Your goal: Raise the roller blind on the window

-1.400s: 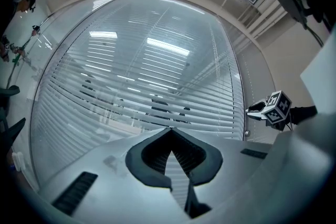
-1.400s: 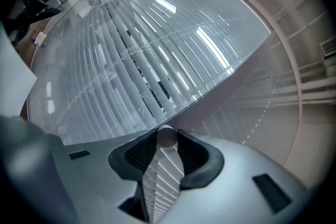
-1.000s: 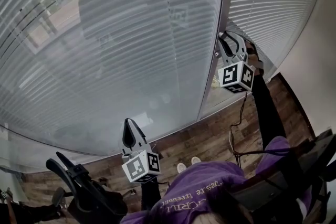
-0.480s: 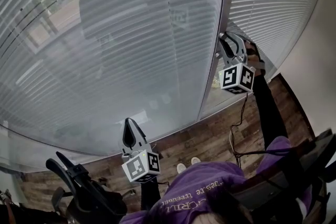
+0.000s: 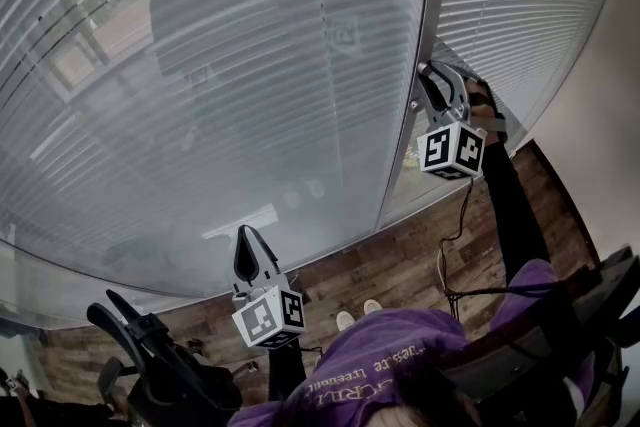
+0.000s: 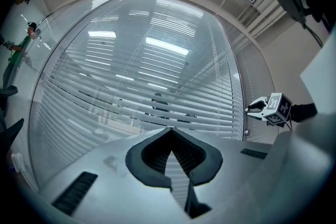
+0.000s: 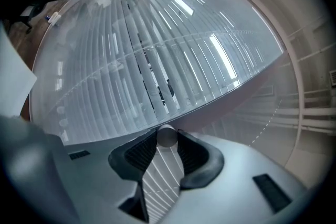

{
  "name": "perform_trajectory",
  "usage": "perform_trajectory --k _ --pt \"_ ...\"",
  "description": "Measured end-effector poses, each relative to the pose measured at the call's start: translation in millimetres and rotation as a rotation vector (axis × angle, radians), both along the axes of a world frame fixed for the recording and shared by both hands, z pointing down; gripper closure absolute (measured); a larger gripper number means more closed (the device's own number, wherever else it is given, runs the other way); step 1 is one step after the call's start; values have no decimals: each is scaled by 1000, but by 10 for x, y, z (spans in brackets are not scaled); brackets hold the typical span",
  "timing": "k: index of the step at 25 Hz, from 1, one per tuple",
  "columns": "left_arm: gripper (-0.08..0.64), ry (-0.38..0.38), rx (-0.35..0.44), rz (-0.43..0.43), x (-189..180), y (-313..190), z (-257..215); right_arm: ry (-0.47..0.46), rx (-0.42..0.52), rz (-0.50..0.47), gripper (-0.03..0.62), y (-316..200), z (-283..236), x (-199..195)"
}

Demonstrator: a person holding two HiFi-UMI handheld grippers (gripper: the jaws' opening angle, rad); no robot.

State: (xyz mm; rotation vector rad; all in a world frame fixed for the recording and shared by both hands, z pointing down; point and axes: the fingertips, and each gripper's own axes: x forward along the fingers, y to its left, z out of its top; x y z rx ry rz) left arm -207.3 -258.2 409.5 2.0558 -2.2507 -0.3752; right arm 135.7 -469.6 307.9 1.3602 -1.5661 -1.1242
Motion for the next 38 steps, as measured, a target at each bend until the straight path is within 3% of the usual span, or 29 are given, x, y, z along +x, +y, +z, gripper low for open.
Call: perform_trajectory --k 28,32,35,38 --pt "560 3 1 -4 -12 -23 3 186 56 23 469 -21 26 -1" --pt "560 3 2 -4 -19 -14 2 45 35 7 469 -16 15 -5" --pt "560 4 0 -5 -27 -11 8 -155 -11 -26 469 -4 -11 -3" --pt "560 2 2 -6 -27 -15 2 -418 -105 -56 469 -2 -58 2"
